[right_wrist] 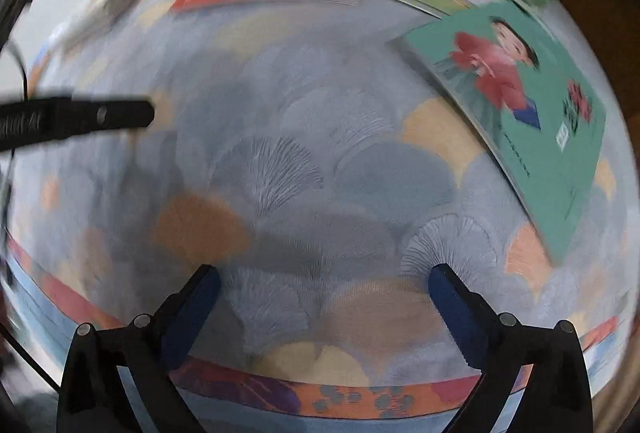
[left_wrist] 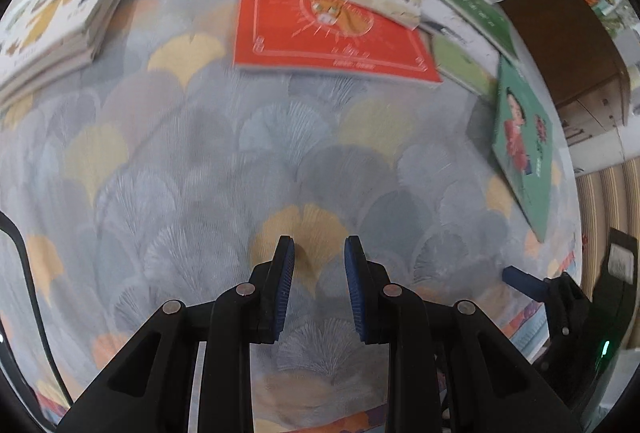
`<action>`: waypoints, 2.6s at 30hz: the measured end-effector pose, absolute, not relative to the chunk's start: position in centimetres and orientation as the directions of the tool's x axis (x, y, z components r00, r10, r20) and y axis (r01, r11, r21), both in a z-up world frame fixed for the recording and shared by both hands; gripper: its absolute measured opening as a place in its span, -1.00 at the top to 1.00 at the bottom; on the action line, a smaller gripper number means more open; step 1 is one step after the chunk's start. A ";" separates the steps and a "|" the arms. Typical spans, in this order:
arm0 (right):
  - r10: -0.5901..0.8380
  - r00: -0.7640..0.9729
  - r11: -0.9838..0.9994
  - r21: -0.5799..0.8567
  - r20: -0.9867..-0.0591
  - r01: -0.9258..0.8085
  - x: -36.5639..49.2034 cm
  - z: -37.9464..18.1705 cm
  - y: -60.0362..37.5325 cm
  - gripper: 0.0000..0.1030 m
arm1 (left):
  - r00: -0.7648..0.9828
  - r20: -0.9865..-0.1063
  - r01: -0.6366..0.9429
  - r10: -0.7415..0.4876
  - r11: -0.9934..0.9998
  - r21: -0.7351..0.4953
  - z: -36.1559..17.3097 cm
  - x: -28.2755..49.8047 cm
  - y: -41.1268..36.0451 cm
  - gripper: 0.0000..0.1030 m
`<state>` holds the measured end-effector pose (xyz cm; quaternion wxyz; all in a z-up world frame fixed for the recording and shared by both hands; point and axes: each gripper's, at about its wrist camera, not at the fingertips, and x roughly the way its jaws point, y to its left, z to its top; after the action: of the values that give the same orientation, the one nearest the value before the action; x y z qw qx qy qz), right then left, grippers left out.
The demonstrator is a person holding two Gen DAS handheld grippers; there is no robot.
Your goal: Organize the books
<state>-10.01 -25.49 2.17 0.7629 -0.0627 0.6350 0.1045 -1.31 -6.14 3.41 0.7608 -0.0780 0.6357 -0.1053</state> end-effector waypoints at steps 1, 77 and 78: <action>0.084 0.170 0.968 0.040 -0.982 -0.249 -10.1 2.2 -25.5 -1.00 | 0.171 -0.951 0.052 -0.257 0.966 -0.252 3.2 -1.5 -6.1 0.55; 0.267 0.232 0.963 0.269 -0.935 -0.025 -7.9 3.8 -37.7 -0.35 | 0.145 -0.900 0.134 -0.411 0.909 -0.394 2.7 -4.4 -14.4 0.33; 0.261 0.230 0.965 0.259 -0.938 -0.039 -8.1 3.9 -37.4 -0.35 | 0.151 -0.903 0.139 -0.403 0.913 -0.385 2.8 -4.5 -14.5 0.33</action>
<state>-8.07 -37.37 3.89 0.7790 0.0904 0.6130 0.0962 -4.51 -14.52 2.78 0.7511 -0.1057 0.6262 -0.1804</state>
